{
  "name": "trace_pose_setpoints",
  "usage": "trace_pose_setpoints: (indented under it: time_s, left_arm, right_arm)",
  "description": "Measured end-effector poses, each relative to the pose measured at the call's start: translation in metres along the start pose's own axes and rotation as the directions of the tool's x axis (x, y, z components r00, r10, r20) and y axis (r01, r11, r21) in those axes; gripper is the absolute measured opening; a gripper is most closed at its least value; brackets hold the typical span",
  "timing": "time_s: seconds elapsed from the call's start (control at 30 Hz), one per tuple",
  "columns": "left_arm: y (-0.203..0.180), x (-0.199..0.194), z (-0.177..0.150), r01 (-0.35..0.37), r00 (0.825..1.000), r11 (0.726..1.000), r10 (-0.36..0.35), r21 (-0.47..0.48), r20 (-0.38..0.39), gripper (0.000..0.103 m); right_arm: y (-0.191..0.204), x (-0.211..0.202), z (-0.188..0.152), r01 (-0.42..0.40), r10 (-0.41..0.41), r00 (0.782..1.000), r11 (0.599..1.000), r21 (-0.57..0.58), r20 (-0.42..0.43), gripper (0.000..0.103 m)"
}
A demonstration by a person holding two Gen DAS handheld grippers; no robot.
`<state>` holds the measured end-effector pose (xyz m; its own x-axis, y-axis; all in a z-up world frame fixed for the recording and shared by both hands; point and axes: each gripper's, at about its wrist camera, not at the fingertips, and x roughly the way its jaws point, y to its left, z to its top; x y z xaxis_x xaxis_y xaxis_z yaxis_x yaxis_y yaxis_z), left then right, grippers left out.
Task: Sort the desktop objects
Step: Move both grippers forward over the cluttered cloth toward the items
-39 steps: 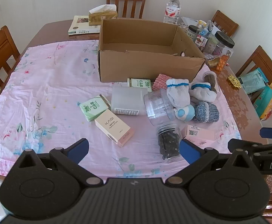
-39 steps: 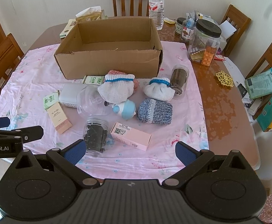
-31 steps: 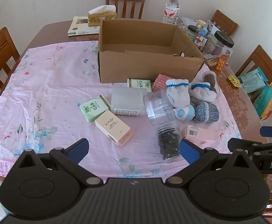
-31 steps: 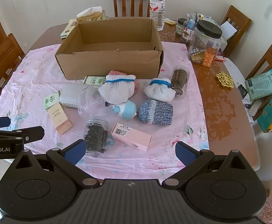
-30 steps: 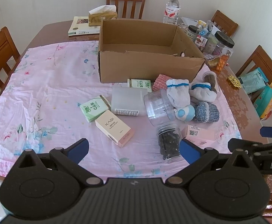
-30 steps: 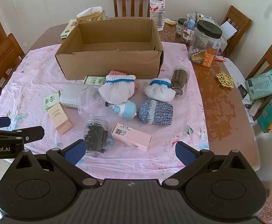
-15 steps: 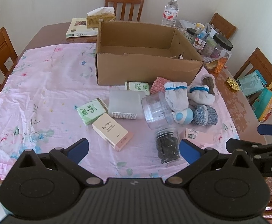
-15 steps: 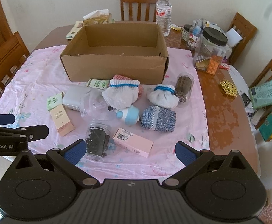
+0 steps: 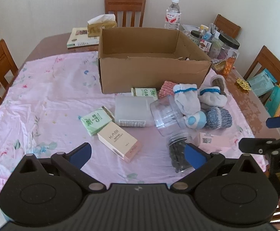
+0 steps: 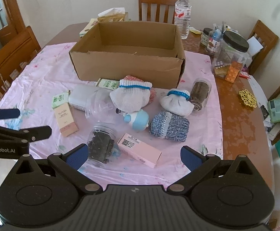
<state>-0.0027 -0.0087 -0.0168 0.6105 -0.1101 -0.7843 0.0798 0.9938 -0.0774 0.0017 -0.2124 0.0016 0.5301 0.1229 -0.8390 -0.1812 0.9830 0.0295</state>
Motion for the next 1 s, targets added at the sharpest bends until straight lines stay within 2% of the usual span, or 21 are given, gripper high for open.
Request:
trace_pose_setpoints:
  time_s: [0.2,0.27,0.43,0.67,0.87,1.0]
  left_arm:
    - [0.001,0.004,-0.004,-0.026,0.999,0.998,0.023,0.064,0.044,0.102]
    - [0.001,0.007,-0.002,-0.033,0.999,0.997,0.03,0.073,0.036,0.102]
    - [0.005,0.013,0.001,0.001,1.0,0.999,-0.001,0.039,-0.006,0.102]
    - [0.004,0.016,0.003,-0.015,1.0,1.0,0.015,0.006,0.016,0.102]
    - [-0.001,0.023,0.004,-0.051,0.998,0.998,0.05,0.037,0.023,0.102]
    - [-0.004,0.032,0.003,-0.055,0.998,0.992,0.053,0.112,0.023,0.102]
  right_arm:
    - [-0.008,0.006,0.001,-0.007,0.007,1.0,1.0,-0.018,-0.003,0.103]
    - [-0.011,0.007,0.003,-0.014,0.014,1.0,1.0,-0.024,0.003,0.103]
    - [-0.021,0.011,0.01,-0.044,0.045,0.999,0.998,-0.055,0.016,0.103]
    - [-0.04,0.019,0.022,-0.099,0.103,0.994,0.99,-0.1,0.038,0.103]
    - [-0.057,0.024,0.027,-0.129,0.135,0.99,0.984,-0.126,0.039,0.103]
    - [-0.063,0.03,0.026,-0.111,0.114,0.993,0.987,-0.116,0.021,0.103]
